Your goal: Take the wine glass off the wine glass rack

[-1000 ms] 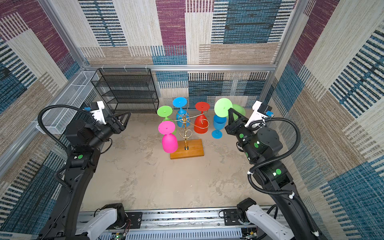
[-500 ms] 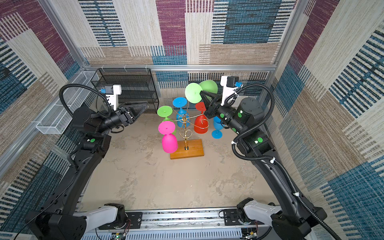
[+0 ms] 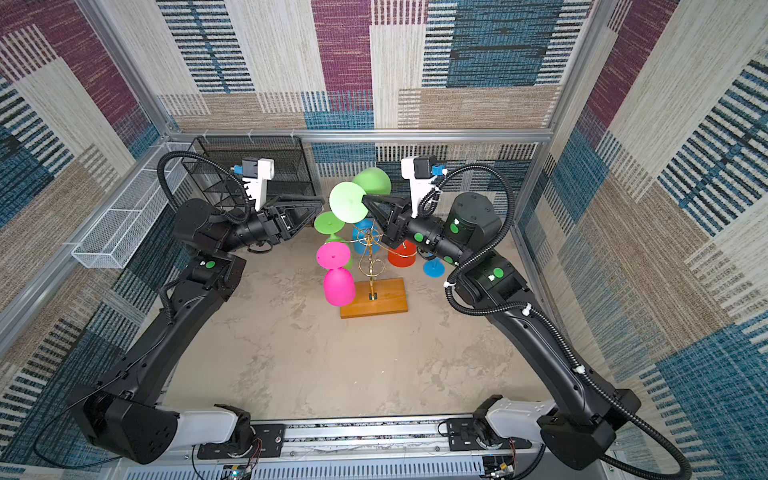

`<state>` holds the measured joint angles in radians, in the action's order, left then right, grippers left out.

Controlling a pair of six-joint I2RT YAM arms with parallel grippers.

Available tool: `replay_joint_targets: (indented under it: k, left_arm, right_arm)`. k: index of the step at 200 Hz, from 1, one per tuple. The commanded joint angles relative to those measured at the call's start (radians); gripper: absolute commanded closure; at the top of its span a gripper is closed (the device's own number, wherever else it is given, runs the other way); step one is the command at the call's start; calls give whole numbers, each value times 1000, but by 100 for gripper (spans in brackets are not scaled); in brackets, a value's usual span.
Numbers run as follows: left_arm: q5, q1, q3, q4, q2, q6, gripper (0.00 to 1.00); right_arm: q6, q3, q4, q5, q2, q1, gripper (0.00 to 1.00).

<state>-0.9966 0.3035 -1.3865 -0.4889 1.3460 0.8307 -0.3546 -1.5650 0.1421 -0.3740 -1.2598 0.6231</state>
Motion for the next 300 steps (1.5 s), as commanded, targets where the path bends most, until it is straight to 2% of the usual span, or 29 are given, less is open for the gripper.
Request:
replay_joint_targets:
  k: [1, 35, 68, 92, 117, 154, 163, 193, 208, 232, 258, 300]
  left_arm:
    - [0, 11, -13, -46, 4, -3, 58]
    - [-8, 26, -13, -63, 5, 8, 64]
    - [-14, 33, -13, -87, 17, 32, 75]
    - [-28, 34, -19, -163, 39, 92, 90]
    - [-36, 36, -18, -243, 59, 168, 100]
    - [-20, 36, -20, -350, 73, 276, 100]
    - [-9, 34, -24, -364, 76, 304, 100]
    - [39, 17, -42, -342, 68, 391, 100]
    - [66, -5, -38, -327, 58, 438, 100]
    - [90, -36, -29, -307, 51, 509, 100]
    - [95, -47, -24, -336, 56, 572, 100]
    - [102, -52, -26, -361, 55, 632, 100]
  right_arm:
    - [6, -20, -58, -7, -16, 23, 100]
    - [5, -31, -62, 1, -43, 47, 100]
    - [5, -31, -67, 18, -58, 54, 100]
    - [6, -30, -70, 17, -65, 56, 100]
    - [6, -31, -72, 16, -71, 58, 100]
    - [17, -31, -62, 21, -72, 59, 100]
    - [30, -31, -54, 34, -64, 60, 91]
    - [98, 15, -67, 147, 20, 60, 37]
    - [183, 54, -71, 208, 69, 59, 23]
    - [362, 147, -110, 296, 132, 59, 9]
    - [539, 220, -176, 362, 134, 59, 2]
    - [720, 266, -296, 263, 50, 59, 1]
